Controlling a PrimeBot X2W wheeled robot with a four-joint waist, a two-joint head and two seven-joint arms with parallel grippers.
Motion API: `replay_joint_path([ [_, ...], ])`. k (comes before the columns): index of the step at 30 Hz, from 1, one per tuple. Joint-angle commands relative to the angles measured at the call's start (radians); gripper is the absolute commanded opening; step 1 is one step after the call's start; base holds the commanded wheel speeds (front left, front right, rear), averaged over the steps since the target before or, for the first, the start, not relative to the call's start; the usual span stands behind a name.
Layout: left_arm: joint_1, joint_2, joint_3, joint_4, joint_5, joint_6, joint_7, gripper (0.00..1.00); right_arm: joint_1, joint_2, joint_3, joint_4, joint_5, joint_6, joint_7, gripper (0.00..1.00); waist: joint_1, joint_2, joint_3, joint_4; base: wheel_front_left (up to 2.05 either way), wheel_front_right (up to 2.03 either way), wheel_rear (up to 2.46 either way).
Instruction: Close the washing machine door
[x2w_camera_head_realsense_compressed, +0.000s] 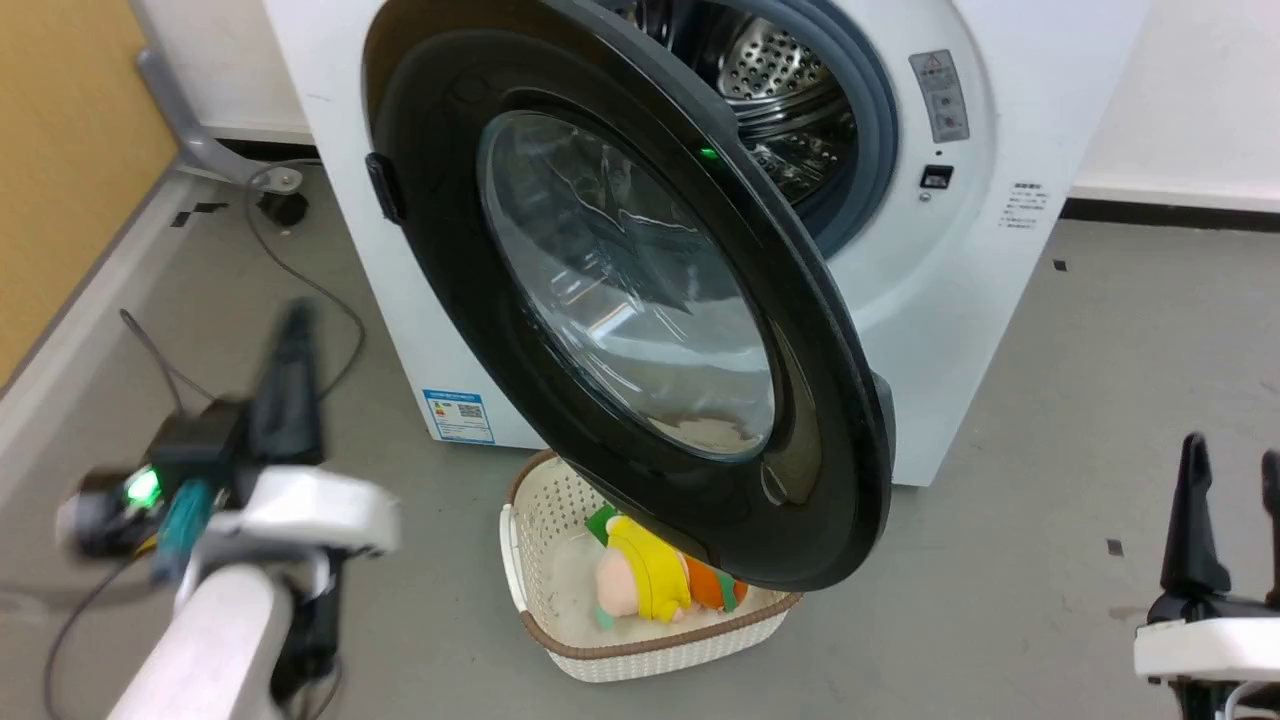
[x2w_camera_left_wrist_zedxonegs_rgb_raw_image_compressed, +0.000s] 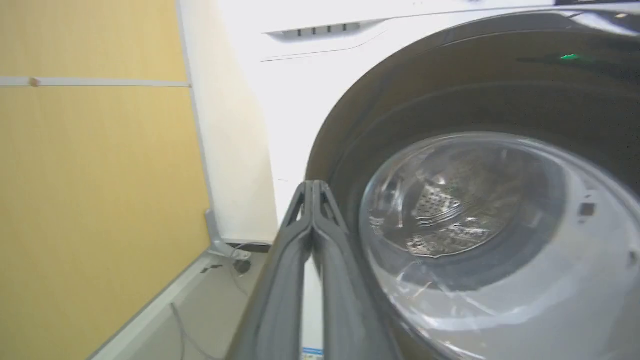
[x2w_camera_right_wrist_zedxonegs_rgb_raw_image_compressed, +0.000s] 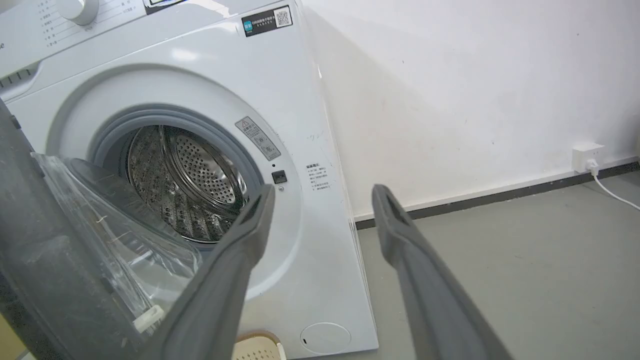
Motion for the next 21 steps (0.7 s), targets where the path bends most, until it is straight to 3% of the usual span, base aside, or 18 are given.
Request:
replay_joint_path([
  [1,0.032,0.003,0.013,-0.02,0.028,0.023,-0.005,1.0,-0.008,0.001,0.0,-0.014,0.006,0.005,-0.004,1.0,0.0,0.0,-0.004,0.005,0.0,0.0,0.0],
  [5,0.146,0.004,0.07,-0.118,0.143,0.106,-0.005,1.0,-0.02,0.001,0.015,-0.069,-0.012,0.005,-0.004,1.0,0.0,0.0,-0.016,0.023,0.0,0.0,0.0],
  [9,0.252,-0.012,0.115,-0.171,0.194,0.14,-0.005,1.0,-0.047,0.001,0.069,-0.135,-0.01,0.005,-0.004,1.0,0.0,0.0,-0.024,0.035,0.0,0.0,0.0],
  [14,0.347,-0.066,0.161,-0.216,0.209,0.121,-0.005,1.0,-0.092,0.001,0.15,-0.244,0.001,0.005,-0.004,1.0,0.0,0.0,-0.032,0.059,0.0,0.0,0.0],
  [15,0.359,-0.076,0.167,-0.218,0.212,0.109,-0.005,1.0,-0.1,0.001,0.167,-0.266,0.0,0.005,-0.004,0.49,0.0,0.0,-0.032,0.064,0.0,0.0,0.0],
  [17,0.377,-0.096,0.172,-0.215,0.219,0.083,-0.005,1.0,-0.117,0.001,0.202,-0.302,0.009,0.005,-0.004,0.24,0.0,0.0,-0.033,0.075,0.0,0.0,0.0],
  [18,0.384,-0.103,0.172,-0.209,0.225,0.07,-0.005,1.0,-0.125,0.001,0.228,-0.317,0.009,0.005,-0.004,0.0,0.0,0.0,-0.034,0.079,0.0,0.0,0.0],
  [21,0.391,-0.124,0.17,-0.186,0.249,0.037,-0.005,1.0,-0.145,-0.007,0.302,-0.359,0.011,0.005,-0.004,0.0,0.0,0.0,-0.032,0.091,0.0,0.0,0.0],
])
